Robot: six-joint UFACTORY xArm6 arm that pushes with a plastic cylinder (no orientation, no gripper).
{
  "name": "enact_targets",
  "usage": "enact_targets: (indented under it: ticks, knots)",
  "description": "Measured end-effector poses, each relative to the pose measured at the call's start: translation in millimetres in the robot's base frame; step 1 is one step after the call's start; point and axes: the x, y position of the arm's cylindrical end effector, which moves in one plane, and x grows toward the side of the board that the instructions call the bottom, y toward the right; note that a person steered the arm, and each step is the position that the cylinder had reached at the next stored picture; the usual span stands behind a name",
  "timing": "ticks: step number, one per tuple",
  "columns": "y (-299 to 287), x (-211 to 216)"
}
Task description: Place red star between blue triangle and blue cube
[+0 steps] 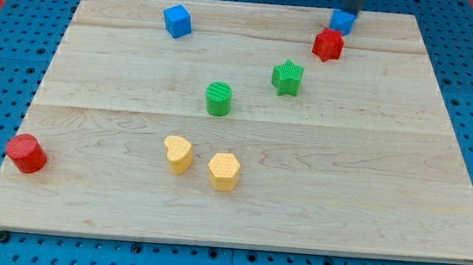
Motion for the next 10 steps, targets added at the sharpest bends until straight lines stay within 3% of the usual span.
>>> enact_targets:
  ticks: [1, 2, 4, 5, 10]
  knots:
    - [38.7, 19.0]
    - [71.7, 83.4]
    - [-65.8, 83.7]
    - [-101.4, 85.1]
    - [-161.9, 75.9]
